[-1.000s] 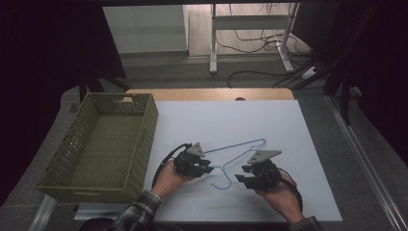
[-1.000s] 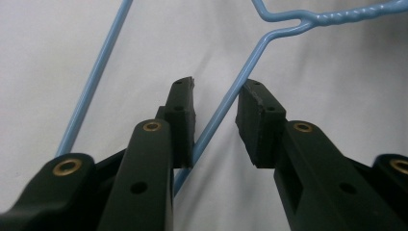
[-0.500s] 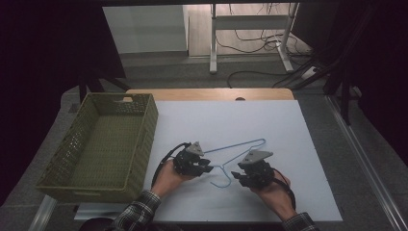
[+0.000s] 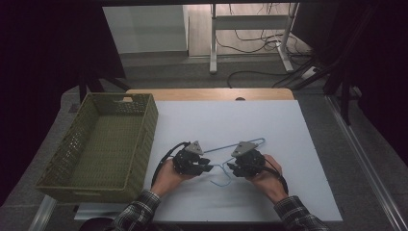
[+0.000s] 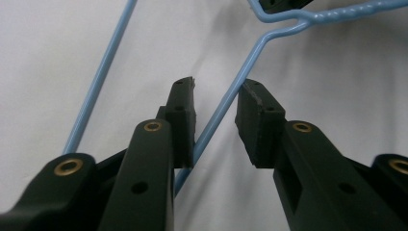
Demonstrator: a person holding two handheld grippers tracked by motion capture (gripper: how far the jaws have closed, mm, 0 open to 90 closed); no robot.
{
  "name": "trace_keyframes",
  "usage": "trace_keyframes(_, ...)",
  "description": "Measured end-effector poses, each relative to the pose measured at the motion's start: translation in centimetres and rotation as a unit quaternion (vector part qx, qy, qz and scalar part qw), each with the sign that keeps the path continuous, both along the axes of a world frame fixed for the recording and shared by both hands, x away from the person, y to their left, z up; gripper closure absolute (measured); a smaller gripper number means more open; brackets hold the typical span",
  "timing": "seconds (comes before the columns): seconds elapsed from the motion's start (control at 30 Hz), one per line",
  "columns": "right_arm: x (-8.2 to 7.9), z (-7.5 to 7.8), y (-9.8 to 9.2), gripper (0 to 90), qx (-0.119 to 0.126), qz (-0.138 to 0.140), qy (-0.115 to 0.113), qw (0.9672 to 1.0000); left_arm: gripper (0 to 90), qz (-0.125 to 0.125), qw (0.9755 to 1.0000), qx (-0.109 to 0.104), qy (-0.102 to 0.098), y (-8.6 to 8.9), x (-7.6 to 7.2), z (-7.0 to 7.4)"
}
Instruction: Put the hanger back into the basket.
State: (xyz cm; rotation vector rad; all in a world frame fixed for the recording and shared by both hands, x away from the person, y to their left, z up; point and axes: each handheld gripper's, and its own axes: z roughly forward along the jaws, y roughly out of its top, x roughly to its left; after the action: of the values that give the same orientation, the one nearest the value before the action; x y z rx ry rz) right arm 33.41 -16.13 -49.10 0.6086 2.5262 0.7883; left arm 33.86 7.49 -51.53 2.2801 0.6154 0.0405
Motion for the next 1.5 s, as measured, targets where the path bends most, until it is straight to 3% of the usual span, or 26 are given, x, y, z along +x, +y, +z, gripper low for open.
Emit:
trace_keyframes(0.13, 0.3, -0.3, 0.8, 42.1, -0.02, 0.018, -0.016, 0.9995, 68.5, -0.001, 1.0, -0.004, 0.001, 0.1, 0.1, 0.2)
trace_keyframes(0.33, 0.4, -0.4, 1.4, 55.3, -0.041, 0.037, -0.035, 0.9979, 68.1, 0.001, 0.9999, -0.011, 0.0, 0.2, 0.1, 0.3)
trace_keyframes(0.4, 0.3, -0.2, 1.4, 59.7, -0.047, 0.039, -0.047, 0.997, 64.2, 0.007, 0.9998, -0.015, -0.007, 0.3, 0.0, 0.5)
trace_keyframes(0.53, 0.2, 0.7, 1.3, 67.8, -0.045, 0.05, -0.07, 0.9953, 44.9, 0.035, 0.9985, -0.011, -0.042, 0.6, -0.2, 1.5)
trace_keyframes(0.57, 0.2, 1.0, 1.3, 69.9, -0.047, 0.052, -0.074, 0.9948, 37.6, 0.043, 0.9975, -0.011, -0.055, 0.7, -0.3, 1.8)
trace_keyframes(0.63, 0.2, 1.5, 1.2, 74.3, -0.056, 0.059, -0.09, 0.9926, 26.5, 0.065, 0.9931, -0.007, -0.098, 1.0, -0.6, 2.6)
trace_keyframes(0.67, 0.3, 1.7, 1.2, 76.3, -0.06, 0.064, -0.099, 0.9912, 23.0, 0.073, 0.9912, -0.012, -0.11, 1.2, -0.7, 3.0)
trace_keyframes(0.73, 0.3, 2.3, 1.3, 81.7, -0.069, 0.07, -0.114, 0.9886, 18.6, 0.098, 0.985, -0.03, -0.139, 1.6, -1.1, 4.0)
trace_keyframes(0.8, 0.4, 2.8, 1.2, 86.6, -0.079, 0.077, -0.125, 0.986, 17.2, 0.108, 0.9823, -0.047, -0.146, 2.1, -1.3, 4.8)
trace_keyframes(0.87, 0.7, 3.6, 0.8, 87.0, -0.045, 0.077, -0.092, 0.9918, 16.1, 0.109, 0.9813, -0.058, -0.147, 2.6, -1.3, 5.4)
trace_keyframes(0.9, 0.8, 3.9, 0.8, 87.1, -0.051, 0.073, -0.087, 0.9922, 15.8, 0.112, 0.9806, -0.061, -0.149, 2.8, -1.3, 5.6)
trace_keyframes(1.03, 1.0, 4.7, 0.3, 87.2, -0.033, 0.065, -0.05, 0.9961, 15.7, 0.114, 0.9817, -0.066, -0.138, 3.4, -1.2, 5.9)
trace_keyframes(1.1, 1.0, 5.0, 0.0, 87.2, -0.025, 0.062, -0.043, 0.9968, 15.9, 0.112, 0.9832, -0.068, -0.127, 3.6, -1.1, 5.8)
trace_keyframes(1.33, 0.3, 6.3, -0.4, 87.3, 0.005, 0.061, -0.032, 0.9976, 17.7, 0.096, 0.9884, -0.061, -0.101, 3.7, -1.1, 6.4)
trace_keyframes(1.5, -0.3, 7.3, -0.9, 87.3, 0.026, 0.07, -0.013, 0.9971, 15.1, 0.065, 0.9923, -0.042, -0.096, 3.6, -1.5, 7.2)
